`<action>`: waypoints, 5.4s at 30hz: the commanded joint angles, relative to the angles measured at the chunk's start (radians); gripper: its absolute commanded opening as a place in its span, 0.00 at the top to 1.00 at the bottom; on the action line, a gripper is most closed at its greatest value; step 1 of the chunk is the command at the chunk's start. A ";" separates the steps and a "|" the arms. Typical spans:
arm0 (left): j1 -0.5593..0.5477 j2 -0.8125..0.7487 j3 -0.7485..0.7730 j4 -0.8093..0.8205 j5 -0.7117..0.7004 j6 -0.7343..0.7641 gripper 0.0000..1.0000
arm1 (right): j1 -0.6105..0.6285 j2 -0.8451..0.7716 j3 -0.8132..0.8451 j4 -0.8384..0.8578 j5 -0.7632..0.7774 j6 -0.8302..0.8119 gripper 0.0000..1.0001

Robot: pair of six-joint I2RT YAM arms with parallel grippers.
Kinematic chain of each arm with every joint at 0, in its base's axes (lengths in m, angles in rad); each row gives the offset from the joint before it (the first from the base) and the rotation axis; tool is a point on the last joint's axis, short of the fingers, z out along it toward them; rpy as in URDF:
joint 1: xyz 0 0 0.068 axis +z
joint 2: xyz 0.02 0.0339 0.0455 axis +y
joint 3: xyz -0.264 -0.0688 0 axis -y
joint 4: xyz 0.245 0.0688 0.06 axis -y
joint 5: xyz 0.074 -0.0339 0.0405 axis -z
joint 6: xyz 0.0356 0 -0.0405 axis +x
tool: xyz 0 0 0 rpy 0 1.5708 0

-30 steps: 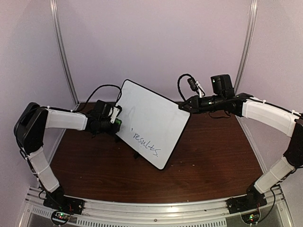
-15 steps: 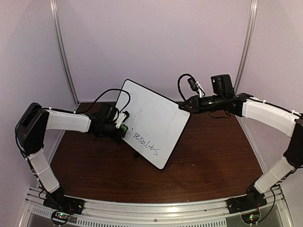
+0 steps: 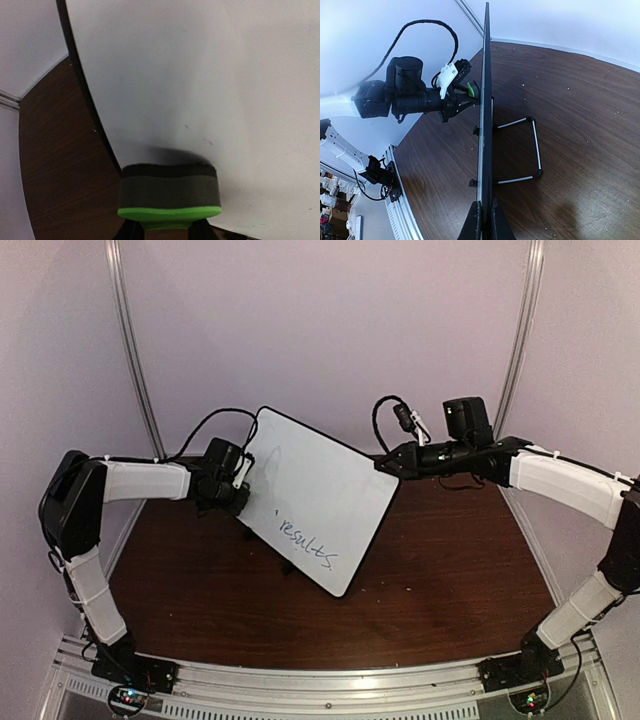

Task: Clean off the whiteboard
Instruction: Erase the center of the whiteboard.

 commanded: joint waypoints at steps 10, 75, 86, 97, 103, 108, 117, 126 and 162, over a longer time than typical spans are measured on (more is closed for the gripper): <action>-0.099 0.025 0.010 0.043 0.107 0.036 0.92 | 0.046 0.022 0.019 -0.025 -0.101 -0.053 1.00; -0.328 0.014 0.004 0.035 0.004 -0.012 0.94 | 0.053 0.035 0.019 -0.023 -0.099 -0.055 1.00; -0.148 -0.002 0.045 0.045 -0.153 0.019 0.97 | 0.054 0.030 0.019 -0.027 -0.096 -0.054 1.00; -0.203 -0.008 -0.010 0.107 -0.091 0.047 0.97 | 0.054 0.030 0.020 -0.028 -0.096 -0.055 1.00; -0.294 -0.014 -0.041 0.155 -0.057 0.047 0.96 | 0.053 0.035 0.021 -0.025 -0.098 -0.053 1.00; -0.299 -0.016 -0.030 0.180 -0.032 0.041 0.97 | 0.056 0.033 0.025 -0.031 -0.096 -0.054 1.00; -0.200 0.005 0.005 0.070 -0.121 0.037 0.97 | 0.056 0.033 0.027 -0.034 -0.094 -0.058 1.00; -0.162 0.000 -0.009 0.031 -0.032 0.041 0.98 | 0.055 0.035 0.032 -0.035 -0.095 -0.059 1.00; -0.245 -0.002 -0.031 0.063 -0.012 0.017 0.98 | 0.056 0.020 0.013 -0.030 -0.091 -0.059 1.00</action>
